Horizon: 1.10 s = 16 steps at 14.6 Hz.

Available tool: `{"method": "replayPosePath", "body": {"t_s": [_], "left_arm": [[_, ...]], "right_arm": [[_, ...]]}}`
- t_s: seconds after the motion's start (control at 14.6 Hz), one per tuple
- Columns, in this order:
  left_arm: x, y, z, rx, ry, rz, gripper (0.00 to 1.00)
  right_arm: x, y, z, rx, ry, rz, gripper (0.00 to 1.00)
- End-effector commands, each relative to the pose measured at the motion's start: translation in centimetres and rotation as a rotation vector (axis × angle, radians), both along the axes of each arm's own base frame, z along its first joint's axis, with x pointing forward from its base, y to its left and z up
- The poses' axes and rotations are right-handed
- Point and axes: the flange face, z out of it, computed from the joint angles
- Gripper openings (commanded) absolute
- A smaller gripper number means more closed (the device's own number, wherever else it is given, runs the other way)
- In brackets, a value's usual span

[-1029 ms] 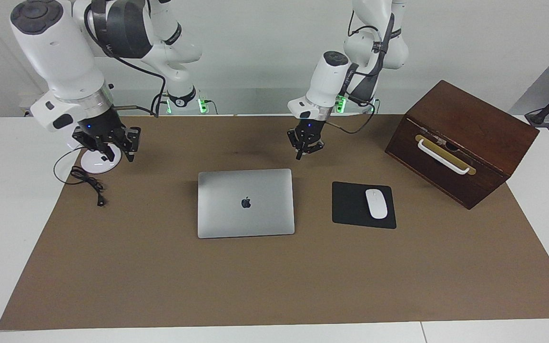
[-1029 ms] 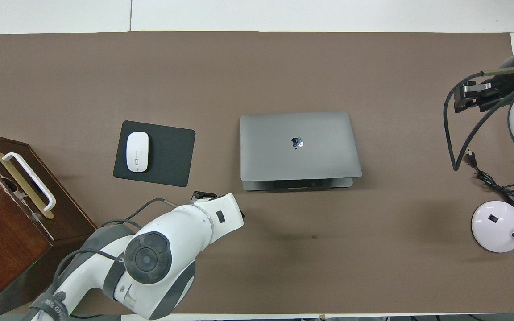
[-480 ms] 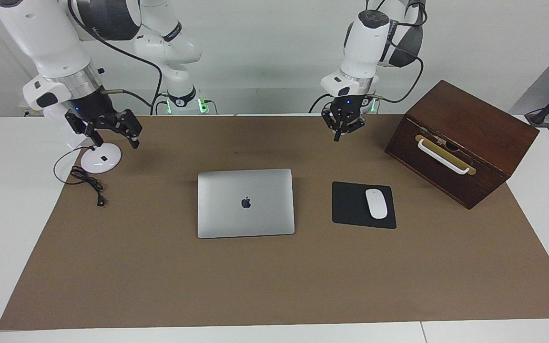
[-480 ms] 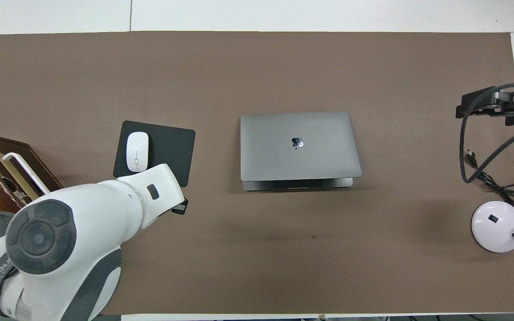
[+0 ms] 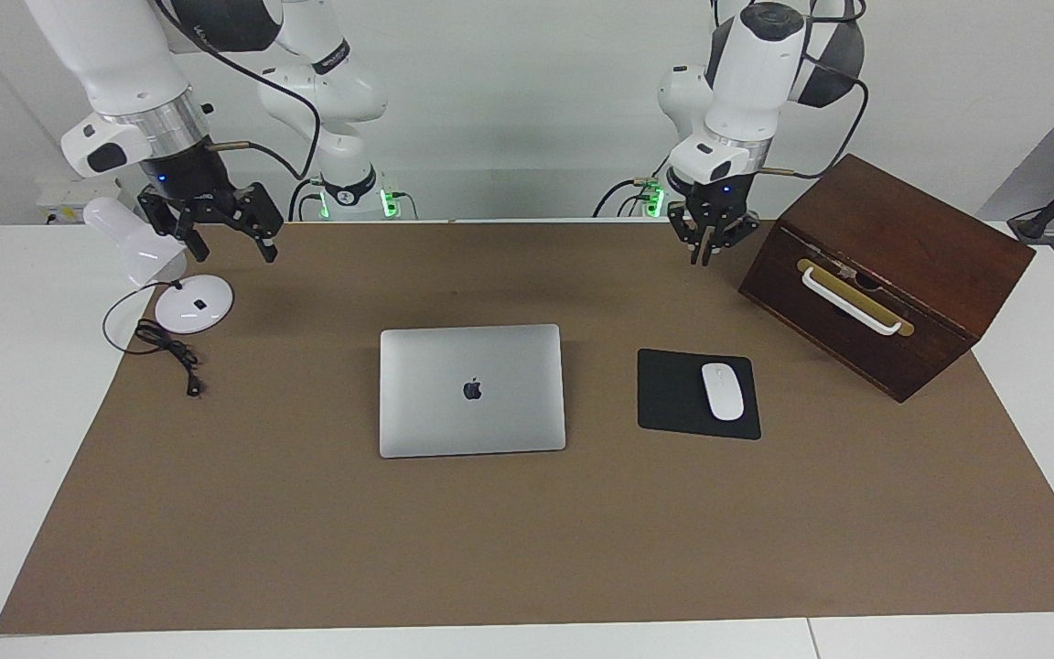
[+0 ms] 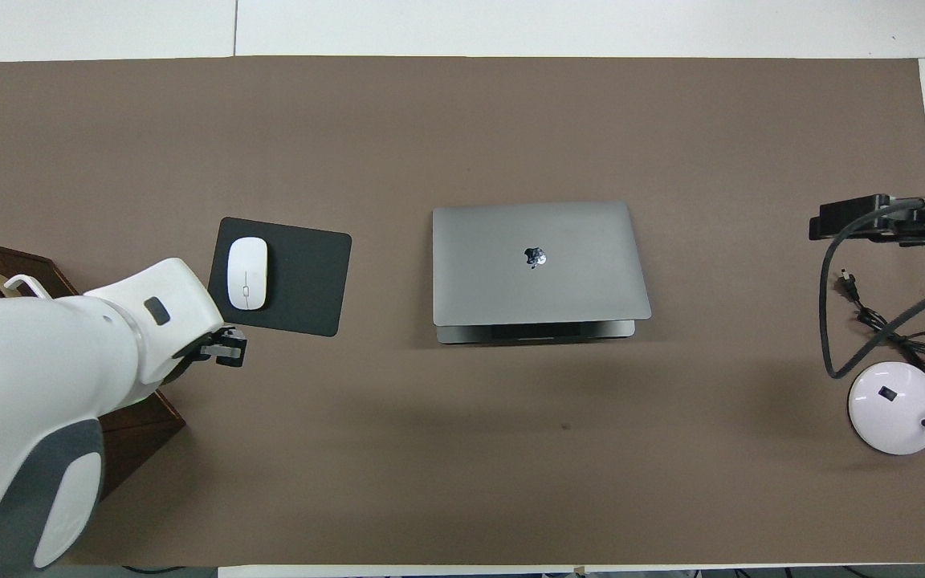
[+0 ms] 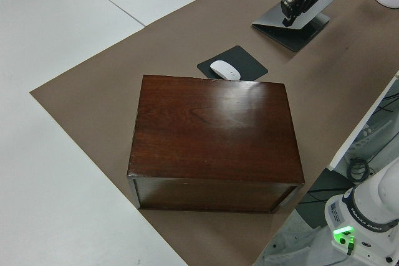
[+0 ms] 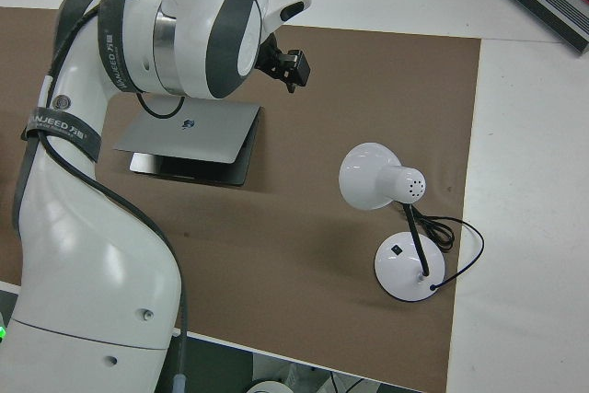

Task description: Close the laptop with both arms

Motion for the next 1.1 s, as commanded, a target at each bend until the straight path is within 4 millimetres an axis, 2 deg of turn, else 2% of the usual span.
{"method": "replayPosePath", "body": {"t_s": [0.0, 0.14, 0.21, 0.27, 0.48, 0.69, 0.75, 0.89, 1.03], "left_arm": [[0.9, 3.1, 1.6, 0.026, -0.004, 0.044, 1.00], [1.6, 6.1, 2.4, 0.028, 0.004, 0.026, 1.00], [1.6, 6.9, 2.6, 0.030, 0.017, 0.029, 1.00], [1.9, 8.8, 2.6, 0.021, 0.019, 0.068, 1.00], [2.3, 11.4, 3.6, 0.004, 0.004, 0.118, 1.00], [3.2, 12.0, 6.2, -0.016, -0.037, 0.146, 1.00], [3.8, 12.2, 6.8, -0.022, -0.021, 0.156, 1.00], [5.5, 13.8, 9.0, -0.065, -0.005, 0.203, 1.00], [6.5, 14.3, 11.1, -0.070, 0.015, 0.212, 1.00]], "right_arm": [[-0.4, 0.5, -0.1, 0.018, -0.017, 0.035, 1.00], [-0.5, 0.5, -0.1, 0.018, -0.017, 0.033, 1.00], [-0.6, 0.7, 0.1, 0.018, -0.016, 0.035, 1.00], [-0.6, 0.6, 0.1, 0.018, -0.012, 0.027, 1.00], [-0.6, 0.6, 0.3, 0.000, -0.010, 0.027, 1.00], [-0.6, 1.2, 0.4, -0.069, -0.015, 0.053, 1.00], [-0.6, 1.2, 0.4, -0.086, -0.015, 0.057, 1.00], [-0.7, 1.1, 0.2, -0.100, -0.012, 0.058, 1.00], [-0.7, 0.6, 0.2, -0.103, -0.012, 0.054, 1.00]]}}
